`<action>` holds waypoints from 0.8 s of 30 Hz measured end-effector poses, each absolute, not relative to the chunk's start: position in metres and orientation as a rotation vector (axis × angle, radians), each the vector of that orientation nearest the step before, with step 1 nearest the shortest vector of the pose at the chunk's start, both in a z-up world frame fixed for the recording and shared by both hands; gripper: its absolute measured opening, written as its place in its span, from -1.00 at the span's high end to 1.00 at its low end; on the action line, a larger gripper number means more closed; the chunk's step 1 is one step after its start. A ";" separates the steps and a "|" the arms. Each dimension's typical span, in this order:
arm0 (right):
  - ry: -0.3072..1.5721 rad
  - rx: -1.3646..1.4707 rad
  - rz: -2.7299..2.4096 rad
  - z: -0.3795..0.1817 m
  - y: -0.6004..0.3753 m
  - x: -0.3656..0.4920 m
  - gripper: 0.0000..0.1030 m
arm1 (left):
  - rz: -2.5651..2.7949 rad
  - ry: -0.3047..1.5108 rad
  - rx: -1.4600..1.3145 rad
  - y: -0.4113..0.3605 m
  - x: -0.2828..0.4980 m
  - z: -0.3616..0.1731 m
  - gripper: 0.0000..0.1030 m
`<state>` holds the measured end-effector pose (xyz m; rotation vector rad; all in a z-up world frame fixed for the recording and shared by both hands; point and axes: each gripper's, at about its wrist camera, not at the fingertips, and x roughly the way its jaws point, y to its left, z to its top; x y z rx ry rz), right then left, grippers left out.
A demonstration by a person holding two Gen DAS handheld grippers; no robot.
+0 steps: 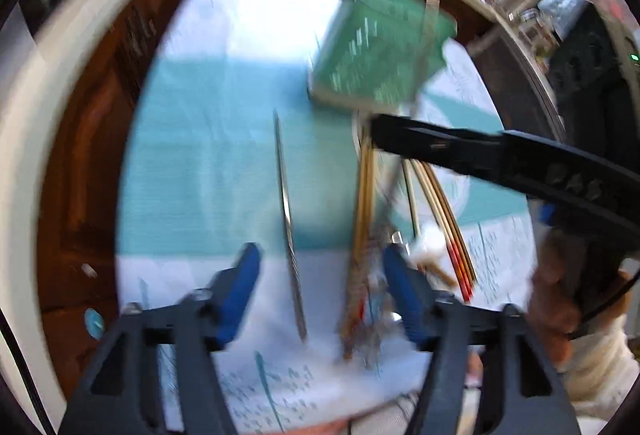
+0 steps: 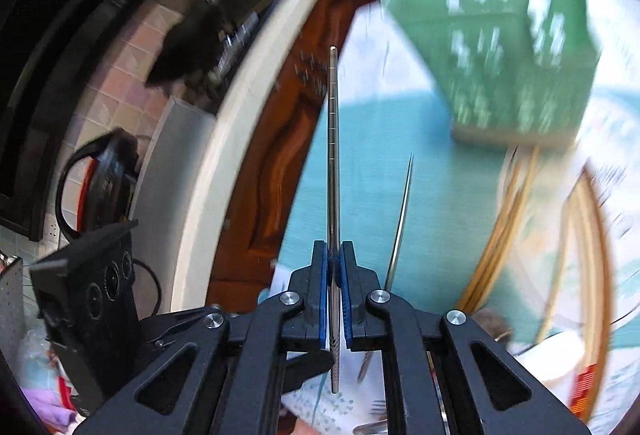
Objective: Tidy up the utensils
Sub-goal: 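Lift the steel chopstick with the right gripper and drop it into the green basket while the left gripper opens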
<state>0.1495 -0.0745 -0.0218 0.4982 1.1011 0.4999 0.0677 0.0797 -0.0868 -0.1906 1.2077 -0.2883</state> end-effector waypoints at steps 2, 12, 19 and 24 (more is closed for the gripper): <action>1.041 0.461 0.469 0.000 -0.084 0.152 0.89 | -0.252 1.138 -0.162 0.079 0.071 -0.073 -0.43; 0.879 0.272 0.322 0.044 -0.108 0.164 0.89 | -0.149 1.064 -0.033 0.063 0.107 -0.055 -0.55; 0.733 0.311 0.264 0.085 -0.147 0.164 0.89 | -0.103 1.033 -0.062 0.067 0.104 -0.064 -0.55; 0.580 0.359 0.194 0.122 -0.170 0.169 0.89 | -0.073 1.031 -0.103 0.074 0.099 -0.074 -0.55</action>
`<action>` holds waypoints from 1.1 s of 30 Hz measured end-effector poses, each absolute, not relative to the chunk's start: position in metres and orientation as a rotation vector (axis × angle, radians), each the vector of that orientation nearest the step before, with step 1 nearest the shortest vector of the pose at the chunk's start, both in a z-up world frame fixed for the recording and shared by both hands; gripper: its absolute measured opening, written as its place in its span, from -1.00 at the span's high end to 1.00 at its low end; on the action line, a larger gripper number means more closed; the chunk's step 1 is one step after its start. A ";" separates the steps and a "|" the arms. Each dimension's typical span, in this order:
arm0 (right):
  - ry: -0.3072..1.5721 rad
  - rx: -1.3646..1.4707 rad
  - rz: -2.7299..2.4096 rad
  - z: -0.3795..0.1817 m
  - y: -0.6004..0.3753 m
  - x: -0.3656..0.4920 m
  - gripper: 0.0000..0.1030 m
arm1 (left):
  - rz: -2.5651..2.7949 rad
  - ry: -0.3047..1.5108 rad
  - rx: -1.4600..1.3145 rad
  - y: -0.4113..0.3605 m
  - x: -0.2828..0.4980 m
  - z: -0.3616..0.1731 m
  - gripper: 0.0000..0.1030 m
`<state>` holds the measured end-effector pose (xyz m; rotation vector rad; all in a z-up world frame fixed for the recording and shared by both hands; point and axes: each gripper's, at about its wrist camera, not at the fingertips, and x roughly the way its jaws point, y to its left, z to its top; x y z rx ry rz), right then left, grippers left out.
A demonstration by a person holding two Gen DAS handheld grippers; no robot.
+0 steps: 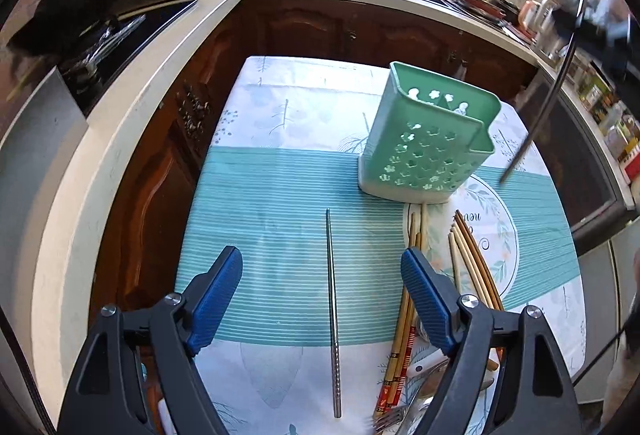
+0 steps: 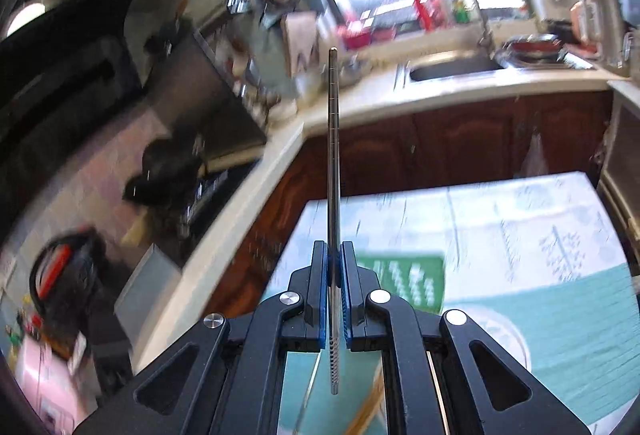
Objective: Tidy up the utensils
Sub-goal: 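Lift the steel chopstick with the right gripper and drop it into the green basket while the left gripper opens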
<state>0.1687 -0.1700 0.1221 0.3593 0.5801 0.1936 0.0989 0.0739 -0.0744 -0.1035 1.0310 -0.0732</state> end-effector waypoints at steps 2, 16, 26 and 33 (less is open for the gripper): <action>0.512 0.356 0.152 0.134 -0.175 0.174 0.89 | -0.065 1.042 -0.114 0.075 0.099 -0.079 -0.55; 0.566 0.160 0.090 0.093 -0.141 0.272 0.89 | -0.104 1.170 -0.110 0.064 0.126 -0.115 -0.16; 0.706 0.031 0.178 0.052 -0.104 0.280 0.48 | -0.184 1.357 -0.157 0.055 0.128 -0.149 -0.05; 0.732 0.077 0.236 0.070 -0.111 0.208 0.48 | -0.194 1.490 -0.088 0.043 0.111 -0.169 0.27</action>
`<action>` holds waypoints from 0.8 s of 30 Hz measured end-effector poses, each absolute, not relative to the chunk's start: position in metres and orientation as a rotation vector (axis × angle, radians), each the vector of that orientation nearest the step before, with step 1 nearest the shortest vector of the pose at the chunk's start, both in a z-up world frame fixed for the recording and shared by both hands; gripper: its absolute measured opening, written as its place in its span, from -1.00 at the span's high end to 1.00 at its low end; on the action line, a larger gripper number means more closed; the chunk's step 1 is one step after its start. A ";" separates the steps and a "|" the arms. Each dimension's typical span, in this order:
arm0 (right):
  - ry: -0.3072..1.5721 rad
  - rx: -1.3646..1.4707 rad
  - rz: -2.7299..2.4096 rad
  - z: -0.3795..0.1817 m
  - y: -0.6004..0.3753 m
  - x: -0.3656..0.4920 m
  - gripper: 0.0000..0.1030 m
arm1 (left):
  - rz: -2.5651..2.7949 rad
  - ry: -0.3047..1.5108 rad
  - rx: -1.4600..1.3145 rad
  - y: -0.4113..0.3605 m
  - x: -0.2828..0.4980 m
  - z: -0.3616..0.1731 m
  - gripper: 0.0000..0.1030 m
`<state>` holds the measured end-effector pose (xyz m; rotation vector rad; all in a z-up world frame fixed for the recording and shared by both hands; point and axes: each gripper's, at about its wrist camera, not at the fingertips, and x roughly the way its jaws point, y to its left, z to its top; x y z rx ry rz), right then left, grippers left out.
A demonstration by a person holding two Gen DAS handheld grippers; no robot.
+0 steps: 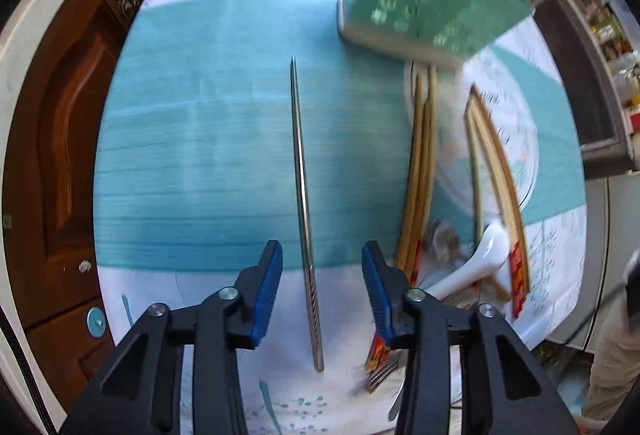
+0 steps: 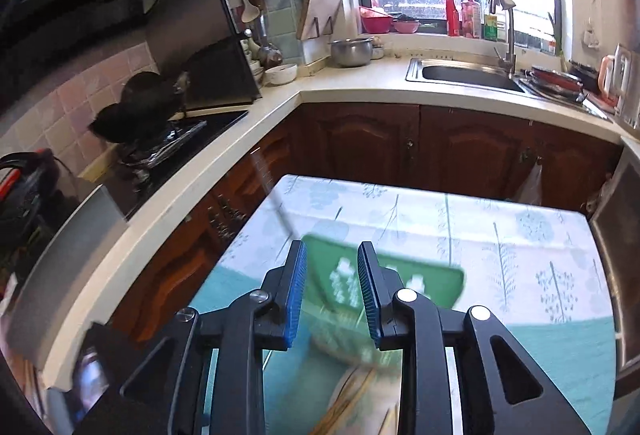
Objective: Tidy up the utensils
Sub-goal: 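Lift the steel chopstick with the right gripper and drop it into the green basket while the left gripper opens, then close the left gripper on the remaining steel chopstick while the right gripper grasps it too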
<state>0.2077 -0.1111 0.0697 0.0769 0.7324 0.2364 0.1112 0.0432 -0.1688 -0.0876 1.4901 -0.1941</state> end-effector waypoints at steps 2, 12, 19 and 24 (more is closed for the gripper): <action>0.757 0.084 0.257 0.067 -0.113 0.188 0.48 | -0.182 1.517 -0.069 0.041 0.109 -0.175 0.30; 0.872 0.159 0.306 0.030 -0.130 0.110 0.48 | -0.127 1.620 -0.019 0.031 0.098 -0.197 0.45; 0.897 0.187 0.304 0.016 -0.146 0.099 0.48 | -0.095 1.593 0.091 0.003 0.088 -0.199 0.57; 0.920 0.199 0.298 0.007 -0.154 0.104 0.48 | -0.112 1.556 0.100 -0.013 0.080 -0.198 0.90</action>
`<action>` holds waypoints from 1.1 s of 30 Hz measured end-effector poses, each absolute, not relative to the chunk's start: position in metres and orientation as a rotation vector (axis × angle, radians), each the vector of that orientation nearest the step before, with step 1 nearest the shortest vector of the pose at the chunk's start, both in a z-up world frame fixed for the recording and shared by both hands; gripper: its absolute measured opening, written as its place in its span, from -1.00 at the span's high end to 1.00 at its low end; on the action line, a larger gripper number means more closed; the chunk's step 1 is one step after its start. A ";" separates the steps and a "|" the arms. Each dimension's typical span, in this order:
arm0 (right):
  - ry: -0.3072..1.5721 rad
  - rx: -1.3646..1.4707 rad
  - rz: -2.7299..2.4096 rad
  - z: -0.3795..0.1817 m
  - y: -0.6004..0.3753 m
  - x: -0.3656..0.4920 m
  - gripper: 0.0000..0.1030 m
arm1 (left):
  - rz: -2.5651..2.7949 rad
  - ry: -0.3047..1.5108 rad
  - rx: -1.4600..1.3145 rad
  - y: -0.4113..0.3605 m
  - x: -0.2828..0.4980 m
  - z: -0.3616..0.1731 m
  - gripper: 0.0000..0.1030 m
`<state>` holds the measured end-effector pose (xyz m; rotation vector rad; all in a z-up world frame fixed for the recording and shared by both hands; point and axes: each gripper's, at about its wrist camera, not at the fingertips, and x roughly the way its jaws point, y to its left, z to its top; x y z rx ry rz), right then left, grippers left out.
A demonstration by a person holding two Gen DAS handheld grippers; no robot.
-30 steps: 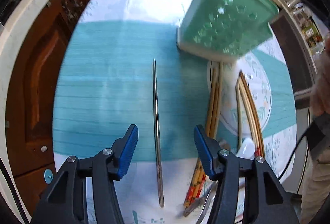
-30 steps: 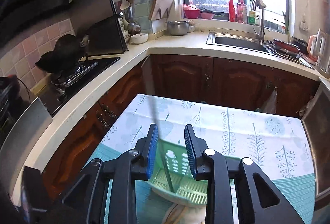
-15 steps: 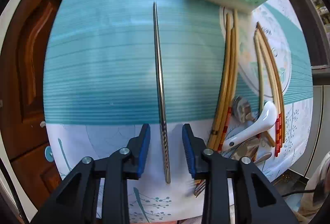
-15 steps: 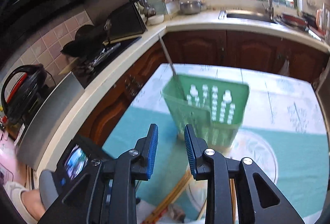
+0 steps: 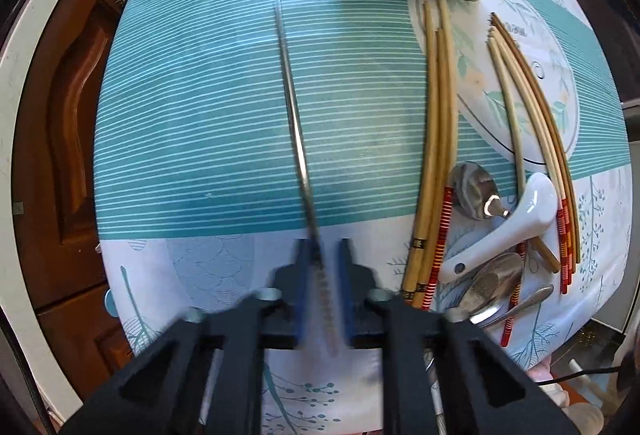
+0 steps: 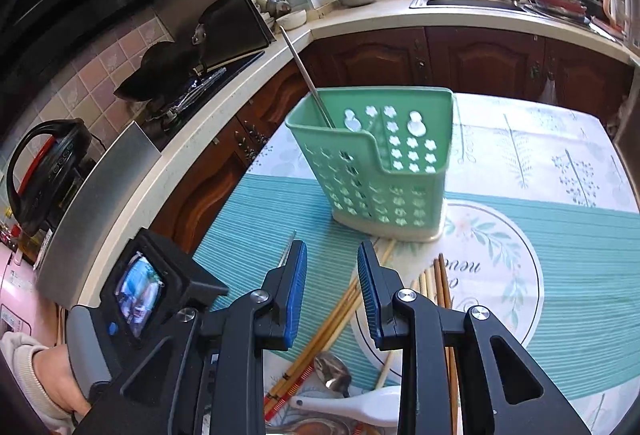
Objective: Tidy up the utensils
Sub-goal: 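Close the left gripper on the remaining steel chopstick while the right gripper grasps it too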
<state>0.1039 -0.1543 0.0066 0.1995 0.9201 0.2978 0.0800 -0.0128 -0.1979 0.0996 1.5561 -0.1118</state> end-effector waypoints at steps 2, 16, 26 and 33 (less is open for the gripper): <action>0.939 0.205 0.301 0.000 -0.156 0.102 0.48 | -0.106 1.543 0.104 -0.018 0.076 -0.197 0.93; 1.078 0.323 0.438 -0.036 -0.142 0.101 0.49 | -0.125 1.379 -0.031 0.003 0.044 -0.169 0.94; 1.308 0.534 0.538 -0.095 -0.115 0.129 0.36 | -0.173 1.364 -0.089 0.017 0.037 -0.160 0.94; 1.429 0.637 0.541 -0.140 -0.083 0.146 0.36 | -0.206 1.358 -0.111 0.016 0.042 -0.156 0.94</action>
